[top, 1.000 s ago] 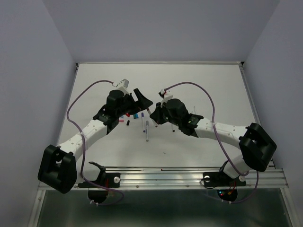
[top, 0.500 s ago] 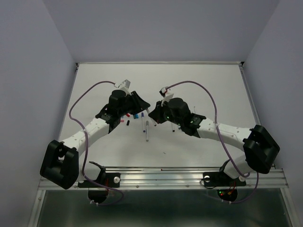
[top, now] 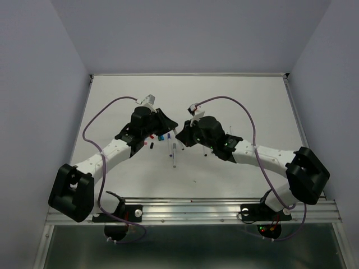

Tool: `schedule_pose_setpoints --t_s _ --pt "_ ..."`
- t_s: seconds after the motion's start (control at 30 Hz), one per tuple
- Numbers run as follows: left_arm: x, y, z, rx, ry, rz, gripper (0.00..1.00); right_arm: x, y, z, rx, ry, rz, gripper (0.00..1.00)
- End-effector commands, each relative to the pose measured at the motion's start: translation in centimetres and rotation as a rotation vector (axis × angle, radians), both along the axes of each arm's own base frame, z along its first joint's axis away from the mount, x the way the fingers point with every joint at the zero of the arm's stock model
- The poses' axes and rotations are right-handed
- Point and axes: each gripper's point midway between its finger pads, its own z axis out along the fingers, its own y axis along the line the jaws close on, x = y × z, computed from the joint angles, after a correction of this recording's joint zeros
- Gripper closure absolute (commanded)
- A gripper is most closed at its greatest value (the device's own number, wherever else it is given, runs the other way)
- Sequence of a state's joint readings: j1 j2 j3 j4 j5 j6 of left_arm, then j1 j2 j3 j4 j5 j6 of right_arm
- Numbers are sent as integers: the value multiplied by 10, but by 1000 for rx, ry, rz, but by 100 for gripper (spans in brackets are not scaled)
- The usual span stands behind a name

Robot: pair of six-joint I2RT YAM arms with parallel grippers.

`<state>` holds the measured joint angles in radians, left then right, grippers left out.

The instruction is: Open the pen caps

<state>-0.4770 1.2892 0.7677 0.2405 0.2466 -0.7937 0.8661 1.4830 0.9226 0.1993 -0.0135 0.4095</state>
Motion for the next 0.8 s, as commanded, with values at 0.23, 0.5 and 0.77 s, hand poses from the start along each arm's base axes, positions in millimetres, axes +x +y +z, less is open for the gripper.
schedule_pose_setpoints --t_s 0.23,0.5,0.77 --pt "110 24 90 -96 -208 255 100 -118 -10 -72 -129 300 309 99" --pt "150 65 146 -101 -324 406 100 -162 -42 -80 -150 393 269 99" --pt "132 84 104 11 -239 411 100 -106 -55 -56 -205 191 33 99"
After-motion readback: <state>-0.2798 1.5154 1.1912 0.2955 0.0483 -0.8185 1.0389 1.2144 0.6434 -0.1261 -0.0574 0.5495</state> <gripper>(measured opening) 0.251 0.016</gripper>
